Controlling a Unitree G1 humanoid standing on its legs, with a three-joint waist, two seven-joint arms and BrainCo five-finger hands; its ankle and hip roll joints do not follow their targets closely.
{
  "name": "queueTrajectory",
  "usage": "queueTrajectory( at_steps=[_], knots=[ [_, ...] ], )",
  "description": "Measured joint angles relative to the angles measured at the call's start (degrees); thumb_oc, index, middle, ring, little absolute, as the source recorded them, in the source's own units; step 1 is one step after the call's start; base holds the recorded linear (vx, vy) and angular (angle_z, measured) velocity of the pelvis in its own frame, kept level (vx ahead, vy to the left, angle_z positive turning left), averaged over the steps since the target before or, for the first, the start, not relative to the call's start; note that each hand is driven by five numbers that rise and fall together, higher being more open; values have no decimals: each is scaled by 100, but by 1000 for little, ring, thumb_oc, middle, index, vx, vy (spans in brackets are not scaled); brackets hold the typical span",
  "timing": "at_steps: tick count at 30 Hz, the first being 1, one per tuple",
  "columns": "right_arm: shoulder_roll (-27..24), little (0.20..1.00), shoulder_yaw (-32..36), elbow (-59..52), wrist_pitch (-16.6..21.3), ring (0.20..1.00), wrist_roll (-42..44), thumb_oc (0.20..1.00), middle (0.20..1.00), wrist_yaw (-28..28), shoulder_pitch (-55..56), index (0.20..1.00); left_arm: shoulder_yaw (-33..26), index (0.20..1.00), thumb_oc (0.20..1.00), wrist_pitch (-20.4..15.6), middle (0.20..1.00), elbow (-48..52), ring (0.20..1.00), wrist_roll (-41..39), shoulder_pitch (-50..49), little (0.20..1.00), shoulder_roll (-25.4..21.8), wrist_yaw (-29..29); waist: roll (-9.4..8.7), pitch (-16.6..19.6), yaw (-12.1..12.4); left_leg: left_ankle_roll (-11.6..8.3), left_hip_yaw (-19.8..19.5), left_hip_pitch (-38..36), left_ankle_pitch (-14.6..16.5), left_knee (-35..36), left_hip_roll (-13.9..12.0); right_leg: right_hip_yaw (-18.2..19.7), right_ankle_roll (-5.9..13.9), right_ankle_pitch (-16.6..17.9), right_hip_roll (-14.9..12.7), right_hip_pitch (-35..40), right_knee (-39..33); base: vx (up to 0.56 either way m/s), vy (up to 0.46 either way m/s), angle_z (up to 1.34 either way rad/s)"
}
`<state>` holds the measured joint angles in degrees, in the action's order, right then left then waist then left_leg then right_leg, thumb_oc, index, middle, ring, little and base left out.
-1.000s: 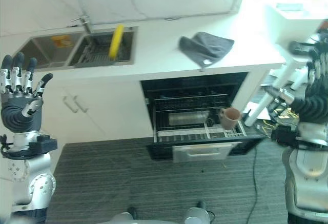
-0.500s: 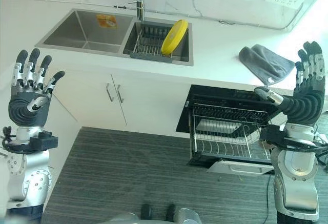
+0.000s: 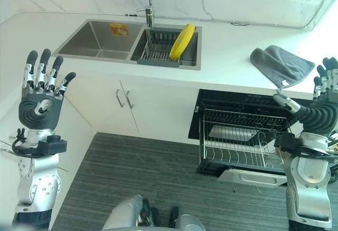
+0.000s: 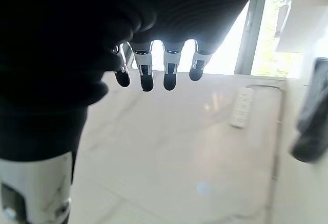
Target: Place the dishes in the dishwasher.
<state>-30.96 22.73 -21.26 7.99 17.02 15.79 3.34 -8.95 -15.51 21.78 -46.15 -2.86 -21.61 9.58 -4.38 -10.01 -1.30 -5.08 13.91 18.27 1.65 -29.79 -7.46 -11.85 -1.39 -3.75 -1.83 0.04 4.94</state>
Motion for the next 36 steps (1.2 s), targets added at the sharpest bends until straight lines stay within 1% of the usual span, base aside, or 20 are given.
queueTrajectory(
  at_steps=[2,3,5,8,10,11,13,14,15,18,20,22,25,26,27,29,32,34,35,36],
  knots=[
    [-4,1000,25,-1,-2,1000,1,1000,1000,-6,-79,1000,2,1000,1000,0,1000,6,1000,3,3,1000,10,11,156,-40,-7,-10,-226,-583,-29,1471,-163,115,311,26,53,81,-185,346,355,-32],
    [-6,1000,18,51,-10,1000,4,1000,1000,-38,-80,1000,-1,1000,1000,-1,1000,-50,1000,0,-2,1000,19,7,238,-26,-31,-18,-374,-1024,-60,2583,-156,260,527,181,70,123,-351,408,419,-39],
    [-12,1000,14,154,-93,1000,29,1000,1000,-115,-87,1000,-4,1000,1000,-2,1000,-197,1000,1,8,1000,30,-31,343,-50,-71,-110,-644,-1463,-136,3551,-206,465,620,399,63,324,-771,330,409,-42],
    [-27,1000,-24,267,-142,1000,113,1000,1000,-296,-73,1000,22,1000,1000,-48,1000,-400,1000,0,6,1000,176,-45,450,-176,-42,-258,-845,-1417,-292,3531,-501,770,526,475,19,563,-994,276,419,-56],
    [-164,1000,198,186,-145,1000,167,1000,1000,-368,221,1000,72,1000,1000,-55,1000,-537,1000,2,-41,1000,190,43,559,-255,-118,-223,-685,-1397,-314,3504,-585,755,718,320,-83,818,-993,259,485,-17],
    [-214,1000,297,98,-147,1000,221,1000,1000,-354,388,1000,66,1000,1000,-63,1000,-556,1000,1,-169,1000,191,74,566,-249,-142,-93,-467,-1413,-238,3503,-501,635,724,295,-247,875,-972,205,384,-18],
    [-110,1000,313,-118,-130,1000,255,1000,1000,-329,421,1000,23,1000,1000,-32,1000,-550,1000,-1,-100,1000,115,68,408,-226,-7,194,-252,-1367,-489,3206,-116,408,863,269,-738,1002,-946,205,357,-42],
    [-110,1000,277,-160,-131,1000,271,1000,1000,-323,422,1000,23,1000,1000,-29,1000,-549,1000,-1,-68,1000,98,69,375,-216,19,236,-256,-1347,-514,3156,-54,383,865,269,-810,1002,-935,152,265,-19],
    [-95,1000,187,-432,-128,1000,291,1000,1000,-310,422,1000,30,1000,1000,20,1000,-546,1000,0,155,1000,1,69,171,-183,35,600,-324,-1349,-712,3090,330,317,924,292,-1171,1024,-769,209,358,12],
    [124,1000,111,-702,-90,1000,214,1000,1000,-197,369,1000,20,1000,1000,190,1000,-461,1000,6,453,1000,-99,82,115,-189,75,818,-580,-1554,-768,3098,664,144,1035,393,-1510,780,348,177,312,54],
    [170,1000,-32,-692,-103,1000,111,1000,1000,-98,349,1000,-22,1000,1000,230,1000,-399,1000,8,492,1000,-138,80,121,-182,160,1063,-708,-1771,-600,3173,774,224,1102,421,-1612,390,1345,185,316,50],
    [174,1000,-221,-669,-108,1000,-29,1000,1000,-22,24,1000,-108,1000,1000,328,1000,-344,1000,28,519,1000,-244,69,125,-179,337,1068,-699,-1922,-520,3180,841,131,1118,507,-1566,-127,1958,200,337,18],
    [270,1000,-220,-589,-104,1000,-134,1000,1000,-25,-156,1000,-40,1000,1000,443,1000,-239,1000,305,517,1000,-329,-6,161,-166,396,1094,-623,-2084,-433,3179,858,2,1093,1020,-1601,-166,2065,134,226,-16],
    [280,1000,-258,-499,-105,1000,-142,1000,1000,-34,-192,1000,-38,1000,1000,446,1000,-211,1000,460,516,1000,-331,-87,170,-168,396,1181,-533,-2170,-368,3180,836,0,1122,1041,-1611,-206,2167,129,99,-49],
    [269,1000,-306,-319,-113,1000,-194,1000,1000,-36,-275,1000,-23,1000,1000,455,1000,-221,1000,511,518,1000,-326,-184,185,-169,376,1229,-455,-2268,-320,3183,807,-18,1123,615,-1555,-311,2359,133,51,-55],
    [131,1000,-313,-154,-119,1000,-233,1000,1000,-52,-269,1000,-10,1000,1000,465,1000,-219,1000,694,520,1000,-368,-352,209,-138,329,1124,-276,-2393,-247,3277,695,-244,1114,242,-1217,-329,1911,122,-16,-47],
    [-1,1000,-309,-153,-107,1000,-214,1000,1000,-200,-232,1000,-143,1000,1000,438,1000,-205,1000,754,105,1000,-390,-527,5,-11,332,914,87,-2440,-115,3291,739,-875,1065,598,-1043,-265,344,206,-113,-60],
    [11,1000,-297,-156,-74,1000,-99,1000,1000,-227,0,1000,-188,1000,1000,449,1000,-209,1000,754,6,1000,-376,-526,-180,107,253,865,16,-2428,-89,3354,757,-378,1039,761,-784,-122,-498,248,-139,-10],
    [3,1000,-298,-125,-77,1000,-49,1000,1000,-225,121,1000,-162,1000,1000,458,1000,-208,1000,757,-2,1000,-305,-511,-174,132,169,775,-86,-2443,-106,3354,685,-410,803,884,-656,47,-685,302,-176,19],
    [1,1000,-298,-103,-66,1000,4,1000,1000,-224,182,1000,-139,1000,1000,459,1000,-209,1000,758,2,1000,-261,-478,-99,142,103,709,-106,-2422,-98,3370,583,-383,798,835,-556,37,-628,325,-195,24]
  ],
)
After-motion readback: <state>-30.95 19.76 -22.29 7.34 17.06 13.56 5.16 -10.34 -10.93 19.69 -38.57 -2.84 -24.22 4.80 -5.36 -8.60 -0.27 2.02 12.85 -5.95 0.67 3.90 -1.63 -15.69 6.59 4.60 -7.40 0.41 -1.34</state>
